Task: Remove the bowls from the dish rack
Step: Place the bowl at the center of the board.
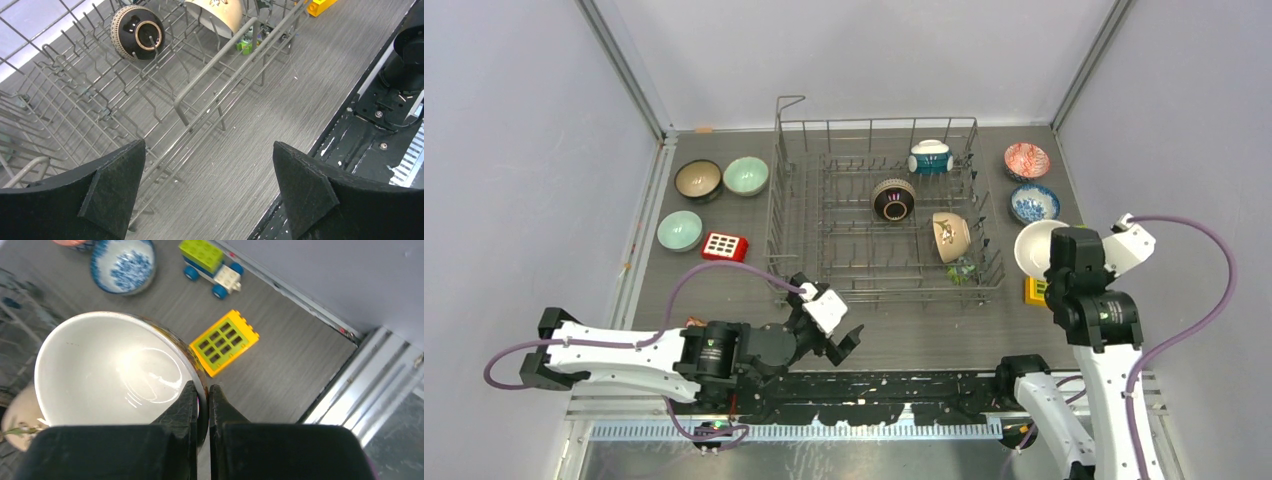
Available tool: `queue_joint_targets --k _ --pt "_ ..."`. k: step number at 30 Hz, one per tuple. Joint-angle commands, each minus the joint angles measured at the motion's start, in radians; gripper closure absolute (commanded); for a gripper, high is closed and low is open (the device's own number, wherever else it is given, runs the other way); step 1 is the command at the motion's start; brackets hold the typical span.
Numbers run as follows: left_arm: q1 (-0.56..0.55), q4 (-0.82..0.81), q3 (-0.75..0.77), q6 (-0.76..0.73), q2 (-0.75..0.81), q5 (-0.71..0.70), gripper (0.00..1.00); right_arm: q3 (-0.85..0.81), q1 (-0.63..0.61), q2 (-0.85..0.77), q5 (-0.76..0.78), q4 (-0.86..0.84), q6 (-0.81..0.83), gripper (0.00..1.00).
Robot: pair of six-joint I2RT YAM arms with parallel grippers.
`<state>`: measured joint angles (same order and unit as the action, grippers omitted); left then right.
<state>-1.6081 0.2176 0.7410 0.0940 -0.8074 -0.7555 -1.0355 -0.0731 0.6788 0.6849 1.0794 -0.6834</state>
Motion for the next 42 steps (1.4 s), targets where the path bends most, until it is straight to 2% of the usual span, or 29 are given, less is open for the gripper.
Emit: queue_joint_targets --k 1,10,14,18,21,31,42 --pt "-0.002 -0.101 -0.008 0.120 -0.021 -0.065 0.00 0.088 0.040 -0.018 0.020 -0.052 -0.120 0.99" --pt "-0.002 -0.063 -0.018 0.363 -0.124 -0.053 0.00 0.241 0.133 -0.024 -0.050 -0.115 -0.256 0.99" --pt "-0.001 -0.040 0.005 0.418 -0.162 -0.045 0.00 0.318 0.148 -0.069 -0.047 -0.106 -0.315 0.99" --pt "-0.001 -0.007 0.027 0.452 -0.196 -0.048 0.00 0.325 0.148 -0.104 -0.029 -0.096 -0.340 0.99" --pt "-0.001 0.023 0.045 0.489 -0.221 -0.080 0.00 0.339 0.150 -0.078 -0.014 -0.092 -0.380 0.99" --pt "-0.002 0.232 0.095 0.665 -0.241 -0.166 0.00 0.473 0.205 -0.028 -0.126 -0.176 -0.467 0.99" --pt "-0.001 0.313 0.119 0.730 -0.244 -0.190 0.00 0.516 0.196 -0.005 -0.144 -0.199 -0.477 0.99"
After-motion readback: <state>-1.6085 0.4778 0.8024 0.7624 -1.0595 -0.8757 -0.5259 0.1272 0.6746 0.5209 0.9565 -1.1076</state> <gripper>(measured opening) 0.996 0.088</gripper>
